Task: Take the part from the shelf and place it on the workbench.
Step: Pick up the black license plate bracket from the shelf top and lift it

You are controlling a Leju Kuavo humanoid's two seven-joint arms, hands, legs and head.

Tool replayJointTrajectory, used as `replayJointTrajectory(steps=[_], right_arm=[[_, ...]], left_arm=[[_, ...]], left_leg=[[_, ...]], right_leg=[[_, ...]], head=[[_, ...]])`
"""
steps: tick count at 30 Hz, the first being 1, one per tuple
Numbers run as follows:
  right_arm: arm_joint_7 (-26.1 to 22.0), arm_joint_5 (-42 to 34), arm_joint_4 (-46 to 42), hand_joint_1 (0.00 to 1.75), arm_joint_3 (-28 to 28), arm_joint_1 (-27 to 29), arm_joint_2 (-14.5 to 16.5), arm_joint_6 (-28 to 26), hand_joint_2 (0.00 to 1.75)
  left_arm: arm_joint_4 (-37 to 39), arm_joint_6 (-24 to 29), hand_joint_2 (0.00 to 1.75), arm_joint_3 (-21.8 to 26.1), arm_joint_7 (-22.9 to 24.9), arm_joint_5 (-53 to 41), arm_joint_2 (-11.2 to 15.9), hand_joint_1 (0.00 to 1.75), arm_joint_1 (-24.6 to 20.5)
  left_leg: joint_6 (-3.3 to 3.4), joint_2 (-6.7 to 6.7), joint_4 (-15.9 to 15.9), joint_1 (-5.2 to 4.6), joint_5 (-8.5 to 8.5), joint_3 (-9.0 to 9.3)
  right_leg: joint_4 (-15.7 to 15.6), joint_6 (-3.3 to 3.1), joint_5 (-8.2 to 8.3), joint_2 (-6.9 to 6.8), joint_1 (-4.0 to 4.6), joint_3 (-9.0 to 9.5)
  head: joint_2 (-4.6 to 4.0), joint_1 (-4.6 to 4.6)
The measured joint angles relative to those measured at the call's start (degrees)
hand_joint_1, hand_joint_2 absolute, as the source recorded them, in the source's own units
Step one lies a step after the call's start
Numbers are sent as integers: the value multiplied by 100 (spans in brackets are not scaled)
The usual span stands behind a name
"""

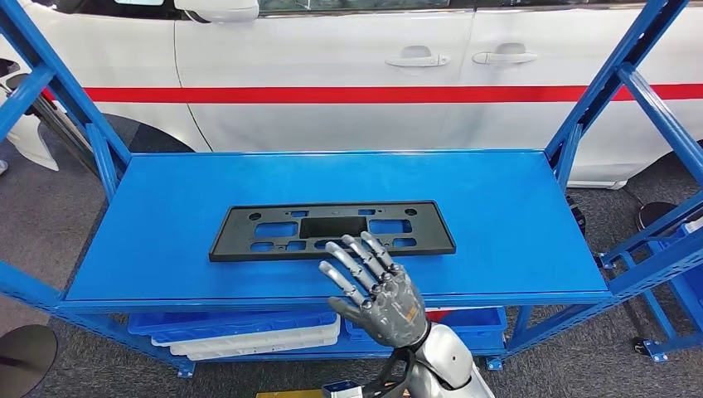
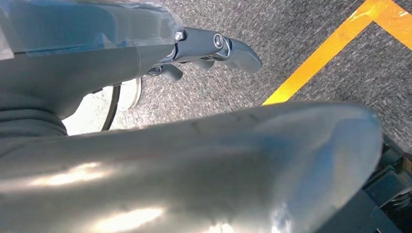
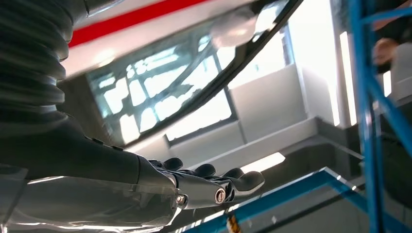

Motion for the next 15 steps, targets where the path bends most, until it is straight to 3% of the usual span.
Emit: replayJointTrajectory(steps=[4, 8, 15], right_arm=[[24, -430, 654, 0, 637, -432, -209, 11, 175], [69, -346, 1093, 0, 1103, -708, -379, -3, 175], [94, -232, 1404, 0, 1333, -837, -500, -7, 175]], left_arm=[[0, 13, 0, 2, -25, 0, 2, 0, 18], [0, 13, 0, 2, -55, -42, 2, 0, 35], [0, 13, 0, 2, -62, -62, 5, 0, 44]], left_leg=[[-1, -1, 1, 0, 1, 0], [-1, -2, 1, 0, 1, -1], [-1, -3, 1, 0, 0, -3]], right_leg=[[0, 0, 0, -1, 0, -1], [0, 0, 0, -1, 0, -2], [0, 0, 0, -2, -1, -4]], head=[[0, 0], [0, 0], [0, 0]])
